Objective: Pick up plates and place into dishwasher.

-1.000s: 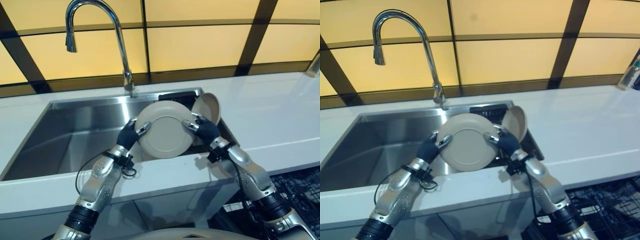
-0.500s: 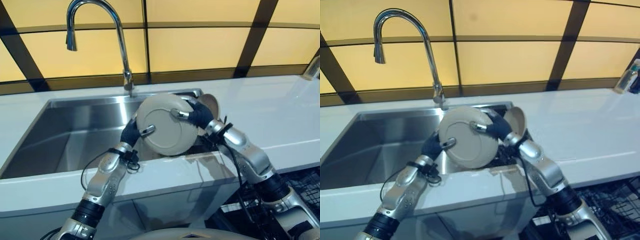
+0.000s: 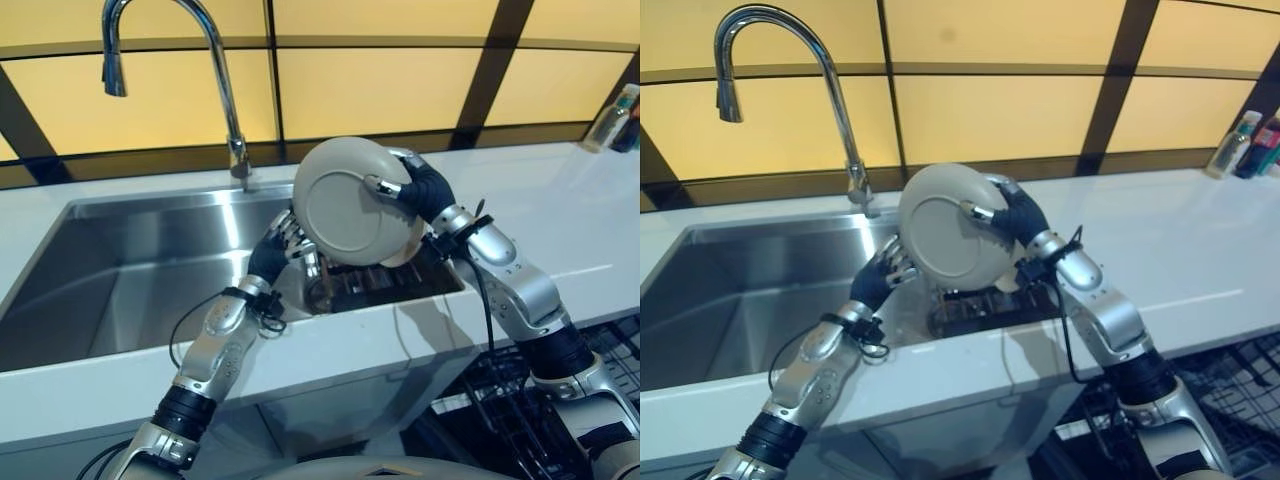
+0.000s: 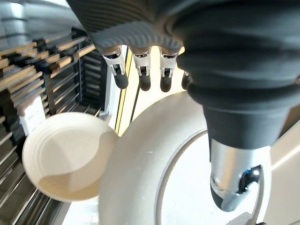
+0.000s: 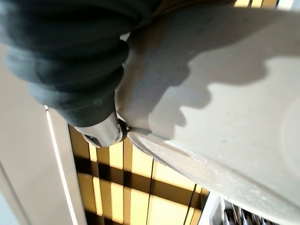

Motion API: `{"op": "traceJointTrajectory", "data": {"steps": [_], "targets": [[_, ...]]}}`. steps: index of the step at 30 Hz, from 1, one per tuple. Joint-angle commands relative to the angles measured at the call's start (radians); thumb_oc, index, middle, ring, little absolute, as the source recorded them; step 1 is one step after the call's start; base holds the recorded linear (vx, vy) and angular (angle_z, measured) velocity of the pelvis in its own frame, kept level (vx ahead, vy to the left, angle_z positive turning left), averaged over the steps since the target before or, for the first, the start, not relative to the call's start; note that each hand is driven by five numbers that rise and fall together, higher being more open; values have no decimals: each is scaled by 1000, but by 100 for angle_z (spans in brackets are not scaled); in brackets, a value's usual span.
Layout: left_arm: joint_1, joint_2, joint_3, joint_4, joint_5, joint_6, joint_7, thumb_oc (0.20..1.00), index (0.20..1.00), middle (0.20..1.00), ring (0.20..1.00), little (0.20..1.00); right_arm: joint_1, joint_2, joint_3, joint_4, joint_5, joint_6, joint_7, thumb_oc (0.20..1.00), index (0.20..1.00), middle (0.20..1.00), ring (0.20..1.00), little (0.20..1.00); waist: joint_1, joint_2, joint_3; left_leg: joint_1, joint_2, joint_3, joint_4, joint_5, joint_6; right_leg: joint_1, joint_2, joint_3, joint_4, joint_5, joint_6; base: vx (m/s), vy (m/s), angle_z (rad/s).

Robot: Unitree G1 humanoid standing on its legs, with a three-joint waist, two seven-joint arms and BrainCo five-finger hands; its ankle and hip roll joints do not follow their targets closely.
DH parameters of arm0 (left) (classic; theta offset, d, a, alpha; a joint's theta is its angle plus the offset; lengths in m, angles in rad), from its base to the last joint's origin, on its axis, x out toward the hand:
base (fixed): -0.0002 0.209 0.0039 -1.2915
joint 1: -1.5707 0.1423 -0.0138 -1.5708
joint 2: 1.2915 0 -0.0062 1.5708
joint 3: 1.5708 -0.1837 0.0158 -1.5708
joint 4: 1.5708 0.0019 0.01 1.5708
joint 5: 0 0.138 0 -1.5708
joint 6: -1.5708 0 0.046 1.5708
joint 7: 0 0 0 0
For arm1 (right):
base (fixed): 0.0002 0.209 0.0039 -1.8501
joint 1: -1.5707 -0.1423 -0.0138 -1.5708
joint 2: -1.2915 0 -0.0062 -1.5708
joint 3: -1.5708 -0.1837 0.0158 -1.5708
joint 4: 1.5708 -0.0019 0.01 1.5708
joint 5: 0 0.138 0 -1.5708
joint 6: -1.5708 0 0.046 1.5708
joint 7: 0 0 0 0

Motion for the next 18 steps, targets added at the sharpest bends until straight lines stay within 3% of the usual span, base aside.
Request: {"op": "traceJointTrajectory", "data": {"steps": [1, 10, 18], "targets": [[-109, -15, -16, 54, -8, -36, -9, 1000, 1000, 1000, 1000, 1000, -50, -44, -115, 34, -57, -117, -67, 200, 200, 200, 200, 200, 0, -4, -26, 46, -12, 14, 7, -129, 24, -66, -8, 10, 4, 11, 47, 15, -7, -4], [-48, 13, 40, 49, -6, -34, -29, 1000, 1000, 1000, 1000, 1000, 77, -149, -273, 65, -90, -174, -160, 200, 200, 200, 200, 200, -40, -6, -23, 52, -9, 57, 7, -137, 29, -82, -1, 33, 4, 17, 47, 12, -15, -7], [-17, 49, 73, 56, -10, -39, -48, 1000, 1000, 1000, 1000, 1000, 156, -252, -373, 94, -96, -178, -211, 200, 200, 200, 200, 200, -85, -2, -20, 59, -7, 100, 8, -146, 33, -100, 8, 71, 4, 24, 50, 16, -38, -15]]}}
